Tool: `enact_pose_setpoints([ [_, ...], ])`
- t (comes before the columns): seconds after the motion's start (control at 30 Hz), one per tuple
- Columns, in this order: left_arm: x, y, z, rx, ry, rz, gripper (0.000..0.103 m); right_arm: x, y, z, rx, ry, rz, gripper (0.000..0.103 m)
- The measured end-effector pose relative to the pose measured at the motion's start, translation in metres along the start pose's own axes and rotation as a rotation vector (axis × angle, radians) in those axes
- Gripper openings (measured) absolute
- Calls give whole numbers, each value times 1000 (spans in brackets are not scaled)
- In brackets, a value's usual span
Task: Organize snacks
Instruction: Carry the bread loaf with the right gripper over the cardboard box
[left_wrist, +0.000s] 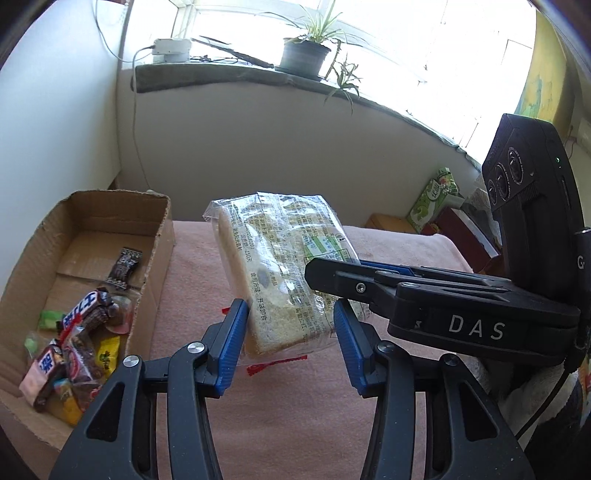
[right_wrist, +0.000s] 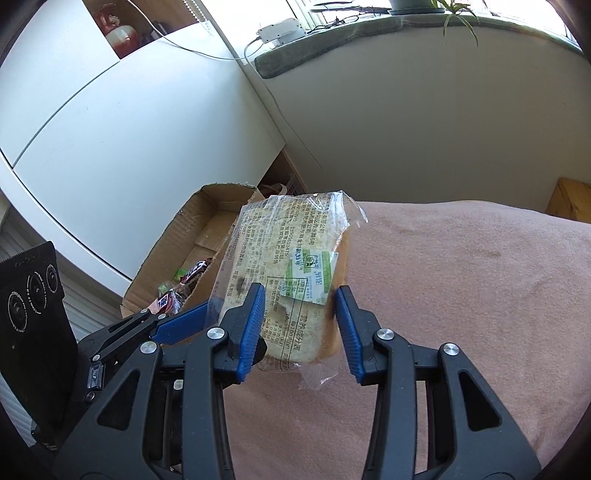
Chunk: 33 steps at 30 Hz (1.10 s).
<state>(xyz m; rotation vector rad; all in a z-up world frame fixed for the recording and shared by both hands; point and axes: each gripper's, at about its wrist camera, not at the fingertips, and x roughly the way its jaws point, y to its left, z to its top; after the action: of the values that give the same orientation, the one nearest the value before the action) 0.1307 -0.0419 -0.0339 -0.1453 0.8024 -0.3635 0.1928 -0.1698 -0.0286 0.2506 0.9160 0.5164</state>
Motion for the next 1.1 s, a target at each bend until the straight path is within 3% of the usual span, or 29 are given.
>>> enact_pose_setpoints([
  [0.6, -42, 89, 5, -100, -71, 115, 47, 60, 97, 28, -105, 37, 92, 42],
  [1.1, -42, 136, 3, -170, -70, 173, 47, 108, 138, 38, -143, 99, 118, 42],
])
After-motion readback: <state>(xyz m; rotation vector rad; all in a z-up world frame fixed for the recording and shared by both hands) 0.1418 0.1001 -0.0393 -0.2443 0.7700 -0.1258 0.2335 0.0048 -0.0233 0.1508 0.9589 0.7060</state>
